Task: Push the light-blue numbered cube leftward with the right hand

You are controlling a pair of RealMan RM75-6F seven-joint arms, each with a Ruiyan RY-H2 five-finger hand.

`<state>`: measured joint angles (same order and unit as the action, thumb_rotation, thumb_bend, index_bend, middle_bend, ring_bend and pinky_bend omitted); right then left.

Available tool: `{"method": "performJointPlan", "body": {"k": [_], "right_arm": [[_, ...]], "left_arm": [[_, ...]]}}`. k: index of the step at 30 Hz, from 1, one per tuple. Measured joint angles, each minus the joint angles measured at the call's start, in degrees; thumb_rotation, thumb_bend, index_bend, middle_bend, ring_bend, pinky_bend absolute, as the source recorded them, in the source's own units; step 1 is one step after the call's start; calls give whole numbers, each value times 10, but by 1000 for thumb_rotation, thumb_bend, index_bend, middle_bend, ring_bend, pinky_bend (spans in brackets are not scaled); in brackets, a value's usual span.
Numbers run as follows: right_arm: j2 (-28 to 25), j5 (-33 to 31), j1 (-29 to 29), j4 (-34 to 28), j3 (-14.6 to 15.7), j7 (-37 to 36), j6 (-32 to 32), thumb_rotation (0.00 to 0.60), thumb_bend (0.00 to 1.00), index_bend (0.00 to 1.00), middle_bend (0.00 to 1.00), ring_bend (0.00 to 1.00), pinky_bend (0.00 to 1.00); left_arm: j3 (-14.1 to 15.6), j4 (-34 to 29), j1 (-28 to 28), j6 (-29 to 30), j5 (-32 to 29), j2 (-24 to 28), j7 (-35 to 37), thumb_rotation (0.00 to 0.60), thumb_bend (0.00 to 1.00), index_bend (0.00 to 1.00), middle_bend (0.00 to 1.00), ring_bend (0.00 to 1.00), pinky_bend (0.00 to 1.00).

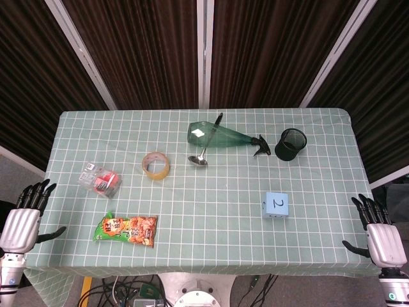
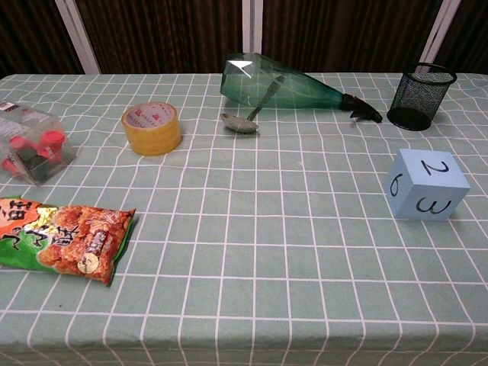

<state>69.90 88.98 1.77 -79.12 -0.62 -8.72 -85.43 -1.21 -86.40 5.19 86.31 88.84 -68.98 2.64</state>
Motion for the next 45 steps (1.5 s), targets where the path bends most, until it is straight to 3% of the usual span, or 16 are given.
{"method": "performJointPlan", "body": {"k": [7,9,11,12,13,15,17,20,23,30,37,45], "right_arm": [[-2,2,1,-2,1,-1,0,600,37,0,0,0,0],[-3,6,1,-2,1,-7,-2,600,320,0,0,0,0],[-4,13,3,0,3,-19,-4,600,819,0,0,0,0],[-6,17,4,1,4,-24,-3,600,942,0,0,0,15],[-7,20,5,1,6,-28,-2,600,998,0,0,23,86],[-8,19,6,1,5,-23,-2,600,1000,0,62,199,328],[-7,16,6,-1,3,-11,-2,600,1000,0,322,518,601],[-17,16,10,-9,8,-5,12,600,1000,0,567,669,702],[-36,13,17,-21,15,-8,42,600,1000,0,752,733,736],[-103,8,53,-77,33,-4,136,600,1000,0,933,838,765],[-139,2,106,-131,46,2,247,600,1000,0,947,847,765],[-163,-26,191,-175,40,-29,384,600,1000,0,947,847,765]], "left_arm": [[1,0,-1,0,0,1,2,592,0,51,0,0,1],[1,1,-1,-1,-1,0,3,591,0,51,0,0,2],[1,1,0,-3,-2,1,5,589,0,51,0,0,1],[0,0,1,-3,-2,1,6,591,0,51,0,0,1],[0,0,2,-3,-1,1,6,592,0,51,0,0,1],[0,-2,3,-3,0,2,5,593,0,51,0,0,2],[1,-4,3,-3,3,3,3,592,0,51,0,0,2],[3,-4,3,-3,5,2,-2,591,0,51,0,0,2],[3,-6,5,-6,5,1,-2,591,0,51,0,0,2],[4,-7,10,-15,6,-1,-5,592,0,51,0,0,2],[6,-6,13,-20,4,-2,-7,593,0,51,0,0,2],[7,-1,13,-24,0,0,-1,593,0,51,0,0,2]]}}
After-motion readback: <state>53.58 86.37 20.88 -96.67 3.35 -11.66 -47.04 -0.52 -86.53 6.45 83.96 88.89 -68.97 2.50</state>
